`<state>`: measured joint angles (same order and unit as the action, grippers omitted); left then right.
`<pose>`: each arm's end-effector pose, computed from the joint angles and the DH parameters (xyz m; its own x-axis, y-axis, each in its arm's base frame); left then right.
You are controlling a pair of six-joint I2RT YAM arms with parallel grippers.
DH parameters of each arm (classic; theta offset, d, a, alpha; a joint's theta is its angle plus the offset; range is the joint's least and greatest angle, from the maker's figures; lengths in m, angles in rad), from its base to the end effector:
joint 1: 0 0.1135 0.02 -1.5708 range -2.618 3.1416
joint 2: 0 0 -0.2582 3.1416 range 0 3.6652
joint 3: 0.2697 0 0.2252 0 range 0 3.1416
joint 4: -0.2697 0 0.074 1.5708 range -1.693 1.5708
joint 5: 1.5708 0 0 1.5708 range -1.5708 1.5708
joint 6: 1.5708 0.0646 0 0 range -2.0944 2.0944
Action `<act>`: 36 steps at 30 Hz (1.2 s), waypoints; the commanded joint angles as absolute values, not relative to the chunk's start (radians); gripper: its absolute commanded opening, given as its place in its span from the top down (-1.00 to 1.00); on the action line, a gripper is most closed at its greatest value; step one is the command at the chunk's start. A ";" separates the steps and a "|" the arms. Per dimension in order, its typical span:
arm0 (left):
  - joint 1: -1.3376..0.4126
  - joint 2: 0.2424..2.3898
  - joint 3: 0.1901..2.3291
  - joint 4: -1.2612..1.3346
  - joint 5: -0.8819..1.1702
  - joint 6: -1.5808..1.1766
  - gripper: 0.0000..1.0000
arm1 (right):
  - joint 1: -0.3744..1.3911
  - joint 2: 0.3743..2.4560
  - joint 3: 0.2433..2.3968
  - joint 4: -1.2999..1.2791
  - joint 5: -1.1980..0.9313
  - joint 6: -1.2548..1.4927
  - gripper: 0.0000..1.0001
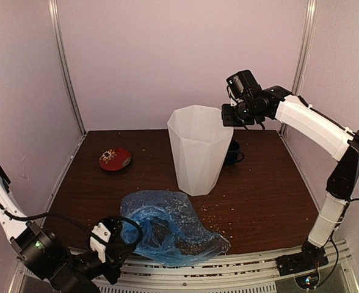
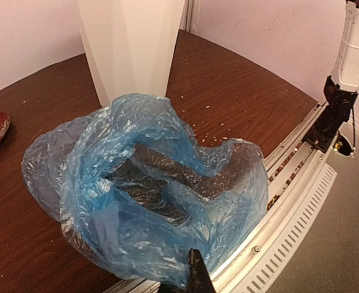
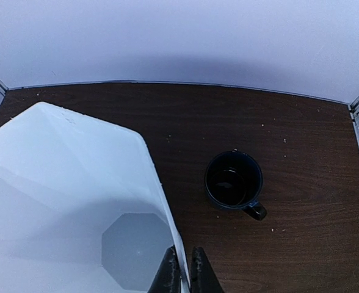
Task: Put the trash bags into the trash bin
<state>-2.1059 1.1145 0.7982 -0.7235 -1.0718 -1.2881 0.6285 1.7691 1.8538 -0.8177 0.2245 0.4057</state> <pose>-0.0452 -0.1875 0.2443 -0.4904 0.0740 -0.8684 0.6003 0.7509 -0.2751 0.3190 0.2141 0.3531 -0.6707 -0.0118 -0.7416 -0.1901 0.9692 0.1564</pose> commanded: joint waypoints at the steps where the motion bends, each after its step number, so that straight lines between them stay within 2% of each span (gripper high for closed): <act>1: -2.155 1.077 0.916 -0.709 -1.138 -1.120 1.00 | 0.627 1.642 1.823 -0.879 0.225 0.372 1.00; 13: -2.180 1.173 1.335 -0.707 -1.213 -0.767 1.00 | 0.627 1.463 1.682 -0.964 0.143 0.342 1.00; 21: -2.222 1.269 1.560 -0.707 -1.270 -0.611 1.00 | 0.627 1.370 1.690 -1.000 0.036 0.353 1.00; 26: -2.226 1.262 1.551 -0.705 -1.276 -0.627 1.00 | 0.627 1.357 1.600 -0.984 0.048 0.338 1.00; 34: -2.232 1.178 1.383 -0.666 -1.168 -0.669 1.00 | 0.627 1.360 1.452 -0.890 0.033 0.351 1.00; 35: -2.232 1.169 1.370 -0.667 -1.159 -0.670 1.00 | 0.627 1.365 1.441 -0.883 0.035 0.352 0.97; 36: -2.231 1.160 1.359 -0.666 -1.152 -0.674 1.00 | 0.628 1.366 1.435 -0.875 0.036 0.352 0.87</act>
<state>-2.2261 1.2022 1.3983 -0.7040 -1.2068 -0.6571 0.6266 1.3582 1.4757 -0.9291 0.0494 0.3412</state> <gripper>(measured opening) 0.006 0.057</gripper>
